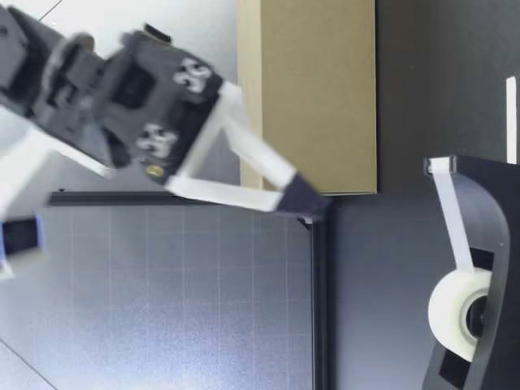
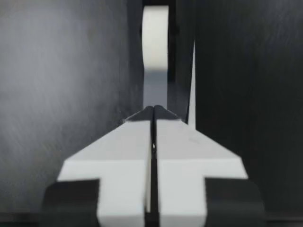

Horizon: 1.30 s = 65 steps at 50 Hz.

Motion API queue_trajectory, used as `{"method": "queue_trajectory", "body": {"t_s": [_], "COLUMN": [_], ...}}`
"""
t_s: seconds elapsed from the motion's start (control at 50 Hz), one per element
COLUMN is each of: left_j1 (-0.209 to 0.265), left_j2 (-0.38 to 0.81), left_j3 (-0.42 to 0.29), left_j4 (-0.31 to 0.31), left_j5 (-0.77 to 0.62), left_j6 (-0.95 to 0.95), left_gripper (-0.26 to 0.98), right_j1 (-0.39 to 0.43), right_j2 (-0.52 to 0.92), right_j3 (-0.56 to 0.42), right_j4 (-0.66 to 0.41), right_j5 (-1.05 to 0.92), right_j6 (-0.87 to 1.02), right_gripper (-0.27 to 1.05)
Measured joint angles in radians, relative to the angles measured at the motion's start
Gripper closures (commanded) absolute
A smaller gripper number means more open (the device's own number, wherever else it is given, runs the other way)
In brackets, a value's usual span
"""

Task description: Cut a small piece of tape from the tape dispenser then place it on the cardboard box's edge.

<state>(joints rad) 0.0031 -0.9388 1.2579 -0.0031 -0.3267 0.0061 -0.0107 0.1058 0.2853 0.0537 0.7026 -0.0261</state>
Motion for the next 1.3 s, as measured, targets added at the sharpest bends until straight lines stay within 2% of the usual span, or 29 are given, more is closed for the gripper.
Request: {"method": "queue_trajectory", "body": {"t_s": [0.12, 0.22, 0.42, 0.62, 0.74, 0.88, 0.96, 1.3], "left_j1": [0.000, 0.002, 0.000, 0.000, 0.002, 0.002, 0.002, 0.002], "left_j2": [0.003, 0.005, 0.017, 0.035, 0.043, 0.044, 0.046, 0.046], "left_j3": [0.003, 0.008, 0.012, 0.014, 0.012, 0.012, 0.015, 0.020], "left_j4": [0.000, 0.000, 0.000, 0.000, 0.000, -0.002, -0.002, -0.002], "left_j5": [0.000, 0.000, 0.000, -0.005, -0.009, -0.018, -0.020, -0.021], "left_j6": [-0.005, -0.008, -0.011, -0.011, -0.011, -0.011, -0.011, -0.011], "left_gripper": [0.84, 0.84, 0.84, 0.84, 0.84, 0.84, 0.84, 0.84], "right_j1": [-0.028, -0.080, -0.227, -0.324, -0.321, -0.321, -0.321, -0.321], "right_j2": [0.040, 0.061, 0.138, 0.232, 0.285, 0.334, 0.357, 0.423], "right_j3": [-0.048, -0.066, -0.098, -0.160, -0.218, -0.279, -0.310, -0.330], "right_j4": [0.078, 0.193, 0.491, 0.664, 0.693, 0.696, 0.696, 0.723], "right_j5": [0.072, 0.106, 0.224, 0.380, 0.476, 0.529, 0.531, 0.538], "right_j6": [-0.107, -0.201, -0.383, -0.446, -0.451, -0.451, -0.449, -0.436], "right_gripper": [0.89, 0.89, 0.89, 0.81, 0.69, 0.44, 0.35, 0.35]}}
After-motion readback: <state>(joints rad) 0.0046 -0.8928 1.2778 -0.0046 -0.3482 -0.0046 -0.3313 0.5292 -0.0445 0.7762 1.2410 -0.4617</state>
